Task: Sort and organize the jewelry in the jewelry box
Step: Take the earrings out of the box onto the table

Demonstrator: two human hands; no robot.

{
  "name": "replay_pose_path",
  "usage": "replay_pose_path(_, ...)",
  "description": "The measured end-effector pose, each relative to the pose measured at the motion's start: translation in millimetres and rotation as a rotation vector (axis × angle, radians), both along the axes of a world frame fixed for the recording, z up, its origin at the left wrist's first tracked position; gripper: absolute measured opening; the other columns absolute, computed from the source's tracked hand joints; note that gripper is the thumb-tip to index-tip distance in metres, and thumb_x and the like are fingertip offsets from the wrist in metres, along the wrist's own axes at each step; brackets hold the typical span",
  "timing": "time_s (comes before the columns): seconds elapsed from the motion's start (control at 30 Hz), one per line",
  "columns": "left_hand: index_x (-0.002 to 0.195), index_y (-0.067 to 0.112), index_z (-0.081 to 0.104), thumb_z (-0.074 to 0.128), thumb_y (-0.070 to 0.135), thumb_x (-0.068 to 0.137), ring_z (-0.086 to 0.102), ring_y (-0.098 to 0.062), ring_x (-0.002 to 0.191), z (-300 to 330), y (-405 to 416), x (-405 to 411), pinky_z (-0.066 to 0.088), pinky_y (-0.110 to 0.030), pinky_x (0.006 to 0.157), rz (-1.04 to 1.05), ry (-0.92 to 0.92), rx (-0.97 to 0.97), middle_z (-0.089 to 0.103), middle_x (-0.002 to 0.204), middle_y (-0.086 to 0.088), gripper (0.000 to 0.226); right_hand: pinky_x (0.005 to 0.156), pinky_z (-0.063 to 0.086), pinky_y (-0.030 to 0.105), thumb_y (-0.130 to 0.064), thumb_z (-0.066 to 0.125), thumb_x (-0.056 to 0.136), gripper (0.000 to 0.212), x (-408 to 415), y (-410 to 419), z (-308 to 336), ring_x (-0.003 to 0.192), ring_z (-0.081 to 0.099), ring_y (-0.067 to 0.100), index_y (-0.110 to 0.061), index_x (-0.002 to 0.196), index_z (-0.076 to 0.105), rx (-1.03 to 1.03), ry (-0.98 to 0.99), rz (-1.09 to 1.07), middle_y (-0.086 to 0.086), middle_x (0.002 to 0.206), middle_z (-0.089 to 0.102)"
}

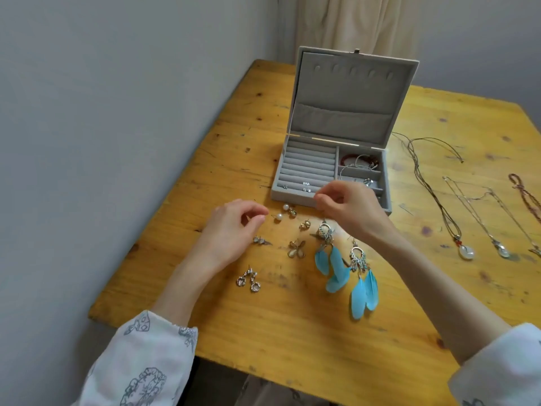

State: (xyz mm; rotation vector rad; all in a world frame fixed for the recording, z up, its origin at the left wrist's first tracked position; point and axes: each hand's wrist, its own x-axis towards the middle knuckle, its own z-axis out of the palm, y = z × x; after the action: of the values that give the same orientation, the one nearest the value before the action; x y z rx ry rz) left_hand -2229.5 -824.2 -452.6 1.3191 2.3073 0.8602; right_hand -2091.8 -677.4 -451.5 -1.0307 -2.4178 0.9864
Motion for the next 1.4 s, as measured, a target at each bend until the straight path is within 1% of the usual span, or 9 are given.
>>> replay_pose_path(0.17,0.113,0.019,0.064,0.055,0.017,0.090,0.048,-0.002,0.090,6,64,-8,0.037,-0.007,0.075,-0.173,0.064,-0.031,0.057,0.101,0.008,0.024,0.078,0.045,0.024,-0.014,0.053,0.091,0.020,-11,35,-8,0.086,0.057,0.013,-0.009,0.103,0.070,0.120,-0.092,-0.019,0.006,0.099,0.068)
replay_pose_path(0.37,0.120,0.018,0.060,0.055,0.017,0.091,0.045,-0.016,0.110,-11,114,-15,0.037,-0.030,0.097,-0.206,0.221,-0.089,0.059,0.113,-0.003,0.030,0.086,0.044,0.043,-0.020,0.053,0.092,0.026,-30,51,-23,0.098,0.051,0.025,-0.023,0.114,0.065,0.250,-0.166,0.070,0.007,0.101,0.058)
replay_pose_path(0.47,0.123,0.020,0.058,0.054,0.015,0.091,0.046,-0.016,0.105,-17,117,-15,0.036,-0.027,0.093,-0.226,0.265,-0.070,0.057,0.105,-0.004,0.033,0.081,0.039,0.037,-0.020,0.049,0.094,0.032,-28,53,-28,0.095,0.044,0.024,-0.031,0.121,0.060,0.338,-0.197,0.155,0.005,0.096,0.053)
replay_pose_path(0.63,0.118,0.018,0.062,0.056,0.017,0.090,0.047,-0.017,0.096,-22,112,-15,0.043,-0.030,0.086,-0.262,0.382,0.003,0.059,0.099,-0.005,0.029,0.072,0.036,0.037,-0.020,0.056,0.091,0.024,-21,57,-39,0.084,0.044,0.024,-0.024,0.110,0.069,0.453,-0.104,0.202,0.005,0.085,0.053)
replay_pose_path(0.83,0.114,0.017,0.065,0.056,0.017,0.090,0.047,-0.017,0.096,-20,111,-12,0.043,-0.030,0.082,-0.277,0.487,0.026,0.062,0.097,-0.005,0.026,0.071,0.035,0.034,-0.020,0.059,0.088,0.023,-21,58,-41,0.082,0.038,0.018,-0.024,0.109,0.069,0.412,-0.057,0.213,0.005,0.085,0.054)
replay_pose_path(1.03,0.102,0.016,0.070,0.063,0.022,0.085,0.041,-0.009,0.101,-16,123,-18,0.039,-0.028,0.088,-0.202,0.260,-0.087,0.059,0.098,0.002,0.019,0.086,0.042,0.041,-0.029,0.061,0.086,0.018,-32,60,-35,0.094,0.048,0.019,-0.023,0.099,0.071,0.181,-0.096,0.139,-0.003,0.087,0.051)
replay_pose_path(1.1,0.096,0.016,0.071,0.066,0.022,0.083,0.048,-0.012,0.102,-15,129,-22,0.045,-0.034,0.091,-0.202,0.189,-0.142,0.062,0.093,0.003,0.015,0.088,0.043,0.044,-0.029,0.062,0.085,0.015,-37,62,-32,0.096,0.052,0.020,-0.023,0.094,0.071,0.148,-0.135,0.130,-0.006,0.086,0.051)
replay_pose_path(1.23,0.084,0.018,0.070,0.067,0.021,0.082,0.054,-0.011,0.091,-10,136,-25,0.049,-0.033,0.084,-0.222,0.147,-0.211,0.062,0.083,0.004,0.005,0.090,0.041,0.043,-0.031,0.062,0.084,0.011,-43,68,-25,0.094,0.057,0.019,-0.023,0.085,0.069,0.094,-0.221,0.144,-0.011,0.075,0.056)
replay_pose_path(1.4,0.076,0.024,0.063,0.064,0.021,0.084,0.051,-0.013,0.091,-14,136,-24,0.050,-0.037,0.084,-0.221,0.154,-0.210,0.061,0.084,0.003,0.008,0.094,0.032,0.041,-0.032,0.058,0.087,0.012,-50,71,-19,0.094,0.056,0.019,-0.024,0.083,0.066,0.120,-0.347,0.176,-0.004,0.088,0.064)
